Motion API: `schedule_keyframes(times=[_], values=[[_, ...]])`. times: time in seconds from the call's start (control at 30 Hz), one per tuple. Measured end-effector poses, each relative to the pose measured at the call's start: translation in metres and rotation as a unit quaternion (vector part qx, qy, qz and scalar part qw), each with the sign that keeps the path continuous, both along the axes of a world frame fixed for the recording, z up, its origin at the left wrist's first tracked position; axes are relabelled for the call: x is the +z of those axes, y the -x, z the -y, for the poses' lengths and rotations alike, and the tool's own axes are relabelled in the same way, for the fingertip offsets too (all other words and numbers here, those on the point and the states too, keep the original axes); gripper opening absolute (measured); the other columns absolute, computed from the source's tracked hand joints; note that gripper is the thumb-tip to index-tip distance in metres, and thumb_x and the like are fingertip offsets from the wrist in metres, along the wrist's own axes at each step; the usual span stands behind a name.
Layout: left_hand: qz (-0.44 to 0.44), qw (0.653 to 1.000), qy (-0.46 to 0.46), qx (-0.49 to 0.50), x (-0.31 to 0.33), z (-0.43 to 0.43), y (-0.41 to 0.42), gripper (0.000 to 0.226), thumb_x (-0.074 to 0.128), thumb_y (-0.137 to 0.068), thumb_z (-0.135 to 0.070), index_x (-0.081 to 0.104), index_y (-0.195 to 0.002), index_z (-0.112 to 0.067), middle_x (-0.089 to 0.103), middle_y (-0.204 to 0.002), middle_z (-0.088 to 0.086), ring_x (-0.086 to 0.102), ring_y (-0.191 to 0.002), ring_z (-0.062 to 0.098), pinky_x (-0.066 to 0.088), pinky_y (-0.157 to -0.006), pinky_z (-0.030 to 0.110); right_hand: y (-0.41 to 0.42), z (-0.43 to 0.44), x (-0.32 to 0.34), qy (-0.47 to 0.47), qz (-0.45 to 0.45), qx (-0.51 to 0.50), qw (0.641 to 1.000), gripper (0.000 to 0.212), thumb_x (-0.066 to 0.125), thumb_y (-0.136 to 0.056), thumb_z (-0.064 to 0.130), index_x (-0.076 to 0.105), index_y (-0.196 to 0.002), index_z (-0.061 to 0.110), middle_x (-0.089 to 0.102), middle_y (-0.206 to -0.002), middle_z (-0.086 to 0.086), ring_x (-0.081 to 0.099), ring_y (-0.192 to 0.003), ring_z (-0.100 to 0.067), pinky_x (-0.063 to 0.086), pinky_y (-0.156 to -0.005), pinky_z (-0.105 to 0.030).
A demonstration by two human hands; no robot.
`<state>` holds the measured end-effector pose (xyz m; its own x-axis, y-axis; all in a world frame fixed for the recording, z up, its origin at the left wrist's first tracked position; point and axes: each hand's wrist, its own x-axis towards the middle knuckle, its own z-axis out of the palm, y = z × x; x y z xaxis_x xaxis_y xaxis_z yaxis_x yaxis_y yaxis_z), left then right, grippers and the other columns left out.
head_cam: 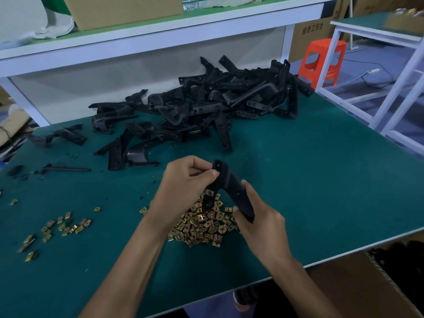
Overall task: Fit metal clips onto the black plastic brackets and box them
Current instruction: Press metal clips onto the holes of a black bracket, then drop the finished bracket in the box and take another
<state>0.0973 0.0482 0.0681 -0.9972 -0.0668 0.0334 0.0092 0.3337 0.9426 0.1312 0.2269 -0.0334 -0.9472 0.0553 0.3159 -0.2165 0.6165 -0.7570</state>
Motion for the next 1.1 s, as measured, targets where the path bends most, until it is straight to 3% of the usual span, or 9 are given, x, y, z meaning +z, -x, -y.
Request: schedule_keyframes(times=[0.2,0.33,0.47,0.6,0.7,0.8,0.9,1.0,1.1], values=[[-0.007,1.000,-0.022,0.012,-0.002,-0.023,-0.002,0.018,0.079,-0.084,-0.027,0.070,-0.100,-0.030,0.077,-0.092,-0.014,0.073,-0.088,0.002,0.059,-0.083,0.030,0.001,-0.002,0.001,0.026,0.002,-0.021,0.999,0.062,0.070,-0.093,0.028,0.045,-0.149,0.031,0.074,-0.097,0.007,0.069,-0.079,-0.013,0.048,-0.064,-0.025],[-0.081,0.994,0.078,-0.005,-0.004,-0.041,-0.006,0.030,0.080,-0.080,-0.033,0.064,-0.103,-0.044,0.068,-0.101,-0.027,0.063,-0.095,-0.006,0.051,-0.078,0.024,-0.006,-0.004,0.007,0.102,0.039,-0.052,0.993,0.058,0.071,-0.093,0.032,0.044,-0.144,0.039,0.072,-0.113,0.011,0.068,-0.099,-0.009,0.053,-0.079,-0.027],[-0.106,0.986,0.129,-0.023,-0.009,-0.065,-0.014,0.028,0.078,-0.082,-0.030,0.065,-0.100,-0.048,0.064,-0.101,-0.033,0.057,-0.095,-0.008,0.050,-0.080,0.027,-0.050,-0.023,0.009,0.180,0.065,-0.069,0.979,0.064,0.069,-0.091,0.038,0.038,-0.146,0.047,0.067,-0.120,0.021,0.063,-0.107,0.004,0.051,-0.084,-0.018],[-0.063,0.984,0.121,-0.117,-0.019,-0.107,-0.028,0.028,0.080,-0.084,-0.020,0.068,-0.099,-0.041,0.069,-0.092,-0.024,0.064,-0.084,-0.002,0.055,-0.079,0.037,-0.110,-0.047,0.001,0.324,0.142,-0.128,0.926,0.053,0.070,-0.090,0.031,0.051,-0.138,0.046,0.071,-0.111,0.019,0.067,-0.101,0.001,0.053,-0.087,-0.022],[-0.060,0.966,0.135,-0.214,-0.028,-0.148,-0.049,0.028,0.079,-0.083,-0.021,0.069,-0.102,-0.038,0.068,-0.099,-0.024,0.063,-0.094,-0.003,0.048,-0.087,0.019,-0.153,-0.069,-0.004,0.373,0.201,-0.177,0.888,0.026,0.068,-0.094,0.024,0.068,-0.119,0.031,0.074,-0.093,0.002,0.067,-0.077,-0.012,0.055,-0.073,-0.030],[-0.076,0.941,0.132,-0.302,-0.032,-0.184,-0.076,0.039,0.080,-0.081,-0.023,0.065,-0.110,-0.044,0.062,-0.103,-0.031,0.054,-0.099,-0.016,0.035,-0.080,-0.003,-0.191,-0.091,-0.008,0.385,0.205,-0.252,0.864,0.010,0.068,-0.097,0.016,0.073,-0.105,0.019,0.068,-0.079,-0.010,0.062,-0.068,-0.022,0.056,-0.071,-0.044],[-0.087,0.920,0.130,-0.360,-0.032,-0.199,-0.090,0.050,0.078,-0.081,-0.033,0.053,-0.112,-0.063,0.055,-0.114,-0.039,0.049,-0.105,-0.021,0.036,-0.080,-0.002,-0.208,-0.134,0.002,0.446,0.150,-0.329,0.819,0.010,0.073,-0.093,0.011,0.073,-0.103,0.012,0.067,-0.072,-0.007,0.063,-0.063,-0.023,0.053,-0.061,-0.032],[-0.091,0.923,0.121,-0.353,-0.036,-0.196,-0.089,0.040,0.076,-0.082,-0.026,0.060,-0.099,-0.058,0.054,-0.112,-0.044,0.052,-0.101,-0.019,0.034,-0.080,-0.004,-0.204,-0.201,0.011,0.514,0.048,-0.407,0.754,0.052,0.073,-0.093,0.020,0.052,-0.141,0.021,0.070,-0.123,0.001,0.071,-0.101,-0.014,0.054,-0.086,-0.029],[-0.095,0.932,0.121,-0.329,-0.042,-0.184,-0.083,0.036,0.077,-0.084,-0.014,0.067,-0.099,-0.046,0.058,-0.110,-0.039,0.056,-0.099,-0.015,0.033,-0.080,-0.006,-0.186,-0.245,0.015,0.530,0.021,-0.429,0.731,0.080,0.063,-0.100,0.019,0.013,-0.162,0.027,0.034,-0.162,-0.002,0.046,-0.139,-0.014,0.044,-0.102,-0.019]])
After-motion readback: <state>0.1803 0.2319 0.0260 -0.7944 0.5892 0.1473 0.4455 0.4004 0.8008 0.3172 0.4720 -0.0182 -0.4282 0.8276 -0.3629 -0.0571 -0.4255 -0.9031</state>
